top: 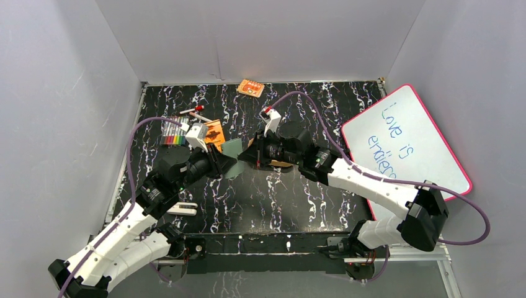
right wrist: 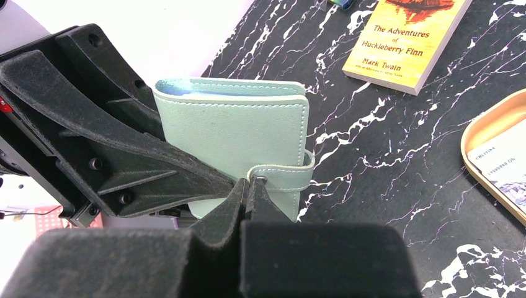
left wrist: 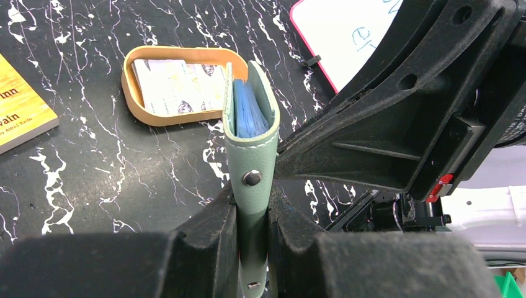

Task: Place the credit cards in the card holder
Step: Close the card holder.

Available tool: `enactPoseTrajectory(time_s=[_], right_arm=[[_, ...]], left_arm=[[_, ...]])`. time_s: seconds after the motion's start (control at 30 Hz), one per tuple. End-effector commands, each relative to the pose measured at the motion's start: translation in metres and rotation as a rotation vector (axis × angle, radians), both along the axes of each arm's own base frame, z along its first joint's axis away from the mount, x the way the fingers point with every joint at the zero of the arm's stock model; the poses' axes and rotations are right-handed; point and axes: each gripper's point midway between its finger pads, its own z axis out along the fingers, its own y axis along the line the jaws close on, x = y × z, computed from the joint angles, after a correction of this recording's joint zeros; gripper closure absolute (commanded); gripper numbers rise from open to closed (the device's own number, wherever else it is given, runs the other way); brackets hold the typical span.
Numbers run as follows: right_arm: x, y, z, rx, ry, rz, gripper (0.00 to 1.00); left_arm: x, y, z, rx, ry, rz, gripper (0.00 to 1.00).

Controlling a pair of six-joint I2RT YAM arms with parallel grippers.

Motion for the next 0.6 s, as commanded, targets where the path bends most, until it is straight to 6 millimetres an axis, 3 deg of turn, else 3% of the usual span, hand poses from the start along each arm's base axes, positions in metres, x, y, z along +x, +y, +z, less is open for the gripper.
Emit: enactPoseTrajectory(time_s=[0.0,0.57], right_arm=[[0.004,0.022,0.03,0.099,-0.047,0.026,1.0],[0.004,0.026,0.03,0.1,-0.041,0.04,1.0]], left_arm=[[-0.052,-0.044,0.072,-0.242,-0.122,-0.35,1.0],[-0.067,-0.053,0.083,-0.304,-0.129,-0.456,1.0]])
